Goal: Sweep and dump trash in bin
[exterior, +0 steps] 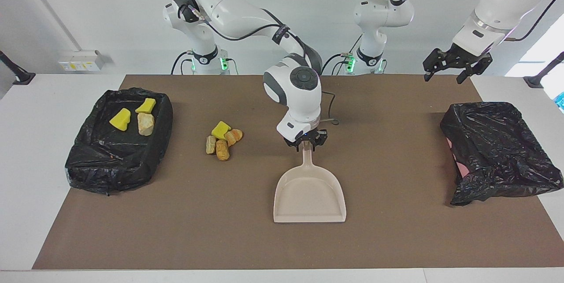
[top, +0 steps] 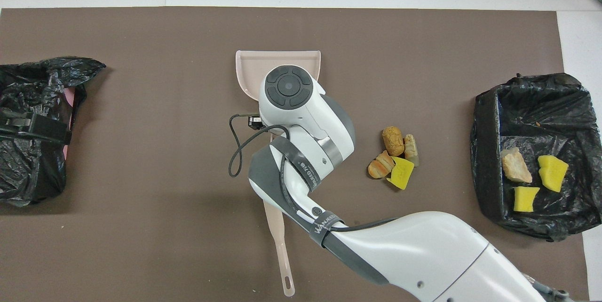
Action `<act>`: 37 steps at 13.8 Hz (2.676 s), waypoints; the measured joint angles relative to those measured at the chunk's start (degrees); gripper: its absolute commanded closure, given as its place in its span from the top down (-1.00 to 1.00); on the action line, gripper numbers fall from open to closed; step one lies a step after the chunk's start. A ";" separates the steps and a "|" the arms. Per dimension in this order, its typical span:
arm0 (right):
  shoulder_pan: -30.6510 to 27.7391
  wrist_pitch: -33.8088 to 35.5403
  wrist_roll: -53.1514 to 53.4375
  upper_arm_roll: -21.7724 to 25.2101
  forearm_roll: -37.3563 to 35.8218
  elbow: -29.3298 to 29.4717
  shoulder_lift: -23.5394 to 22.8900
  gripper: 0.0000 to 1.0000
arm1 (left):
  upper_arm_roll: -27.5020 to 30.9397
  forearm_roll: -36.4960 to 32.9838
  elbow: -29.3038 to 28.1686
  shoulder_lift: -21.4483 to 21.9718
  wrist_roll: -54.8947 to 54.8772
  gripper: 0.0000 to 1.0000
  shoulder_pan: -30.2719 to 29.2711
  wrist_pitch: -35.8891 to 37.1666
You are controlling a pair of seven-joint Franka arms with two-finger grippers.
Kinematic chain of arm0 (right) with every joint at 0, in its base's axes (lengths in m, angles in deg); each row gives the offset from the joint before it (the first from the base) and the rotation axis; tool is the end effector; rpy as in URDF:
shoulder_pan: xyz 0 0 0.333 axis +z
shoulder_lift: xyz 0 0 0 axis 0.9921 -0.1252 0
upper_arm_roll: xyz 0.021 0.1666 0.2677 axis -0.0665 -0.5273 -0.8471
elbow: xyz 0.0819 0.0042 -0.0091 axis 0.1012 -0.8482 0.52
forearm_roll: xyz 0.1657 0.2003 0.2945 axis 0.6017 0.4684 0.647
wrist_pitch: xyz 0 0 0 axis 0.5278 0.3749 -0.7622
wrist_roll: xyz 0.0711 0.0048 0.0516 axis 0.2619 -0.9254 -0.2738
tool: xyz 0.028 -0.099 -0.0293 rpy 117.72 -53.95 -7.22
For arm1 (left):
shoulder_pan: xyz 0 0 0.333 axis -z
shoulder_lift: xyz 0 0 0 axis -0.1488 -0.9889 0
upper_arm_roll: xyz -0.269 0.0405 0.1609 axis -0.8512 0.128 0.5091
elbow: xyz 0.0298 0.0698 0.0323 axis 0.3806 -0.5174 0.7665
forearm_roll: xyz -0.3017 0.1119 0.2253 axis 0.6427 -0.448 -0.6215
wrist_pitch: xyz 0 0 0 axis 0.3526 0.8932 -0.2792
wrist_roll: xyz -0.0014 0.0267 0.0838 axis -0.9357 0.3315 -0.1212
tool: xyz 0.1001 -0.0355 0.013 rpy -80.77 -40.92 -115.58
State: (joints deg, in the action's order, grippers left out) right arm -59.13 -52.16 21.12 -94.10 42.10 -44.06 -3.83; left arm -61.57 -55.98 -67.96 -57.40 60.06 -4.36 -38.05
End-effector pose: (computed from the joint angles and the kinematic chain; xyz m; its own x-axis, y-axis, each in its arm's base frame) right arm 0.5914 0.4254 0.3720 0.9996 -0.0279 0.0049 -0.0275 -0.9965 -0.0793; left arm 0.5348 -0.0286 0.6296 0.9889 -0.1376 -0.0553 -0.1363 -0.9903 0.0267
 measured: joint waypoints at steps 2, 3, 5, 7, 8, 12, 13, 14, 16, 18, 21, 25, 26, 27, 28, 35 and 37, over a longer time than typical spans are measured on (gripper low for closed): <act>0.17 2.11 0.00 -0.72 0.04 -2.08 3.63 1.00 | -0.01 0.00 0.00 -0.03 0.00 1.00 0.00 -1.12; 0.34 2.75 0.00 -1.27 0.12 -4.67 6.52 1.00 | -0.07 0.00 -0.01 -0.18 0.00 1.00 0.01 -1.42; 0.80 2.97 0.00 -1.90 1.82 -11.43 13.31 1.00 | -0.46 0.01 -0.12 -1.03 0.01 1.00 0.12 -2.37; 1.50 3.14 -0.12 -2.62 3.71 -19.23 20.63 1.00 | -0.81 0.03 -0.27 -2.76 1.03 1.00 1.26 -4.56; 2.60 3.16 -0.21 -2.86 4.85 -23.47 24.10 1.00 | -0.94 0.04 -0.62 -3.81 2.32 1.00 2.67 -6.74; 6.41 1.03 -4.75 -3.00 10.49 -37.09 32.79 1.00 | -1.29 0.04 -3.25 -7.26 9.36 1.00 9.11 -14.82; 6.70 0.03 -5.89 -2.99 11.47 -39.69 34.05 1.00 | -1.33 0.03 -3.57 -8.37 11.60 1.00 10.74 -16.66; 7.21 -1.28 -6.75 -2.99 12.35 -41.99 34.77 1.00 | -1.36 0.01 -3.81 -9.88 14.42 1.00 12.73 -18.76; 9.10 -5.39 -6.80 -2.98 12.63 -45.59 34.82 1.00 | -1.37 -0.26 -3.97 -12.71 18.26 1.00 16.10 -21.38; 11.09 -9.03 -6.80 -2.99 12.67 -48.86 34.79 1.00 | -1.39 -1.47 -4.01 -15.73 22.84 1.00 19.37 -25.38; 11.67 -11.72 -6.80 -2.98 12.67 -51.33 34.77 0.87 | -1.41 -1.98 -4.01 -19.43 29.44 1.00 22.78 -30.72; 12.54 -13.45 -6.83 -2.98 12.67 -53.40 34.61 0.16 | -1.42 -2.02 -4.21 -22.45 32.77 1.00 25.17 -36.76; 12.94 -13.45 -6.84 -2.99 12.67 -53.73 34.60 -0.21 | -1.42 -2.02 -4.28 -22.94 33.40 1.00 25.77 -37.61; 13.35 -13.45 -6.84 -2.99 12.67 -54.02 34.59 -0.51 | -1.41 -2.02 -4.30 -23.30 34.10 1.00 26.25 -38.49; 13.63 -13.45 -6.84 -2.99 12.67 -54.20 34.59 -0.79 | -1.40 -2.02 -4.33 -23.65 34.43 1.00 26.69 -38.87; 13.36 -13.34 -8.66 -2.64 12.69 -53.91 34.27 -1.00 | -1.24 -2.03 -4.45 -28.00 37.24 -0.07 30.85 -40.49; 12.73 -11.57 -9.74 -2.52 12.66 -53.42 34.47 -1.00 | -0.99 -2.03 -4.37 -27.99 37.26 -1.00 30.82 -40.08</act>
State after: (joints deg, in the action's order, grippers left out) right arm -46.40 -63.73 11.38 -96.62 54.76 -97.48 30.64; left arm -62.56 -58.02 -72.33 -85.39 97.32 26.46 -78.13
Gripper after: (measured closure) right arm 0.731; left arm 0.344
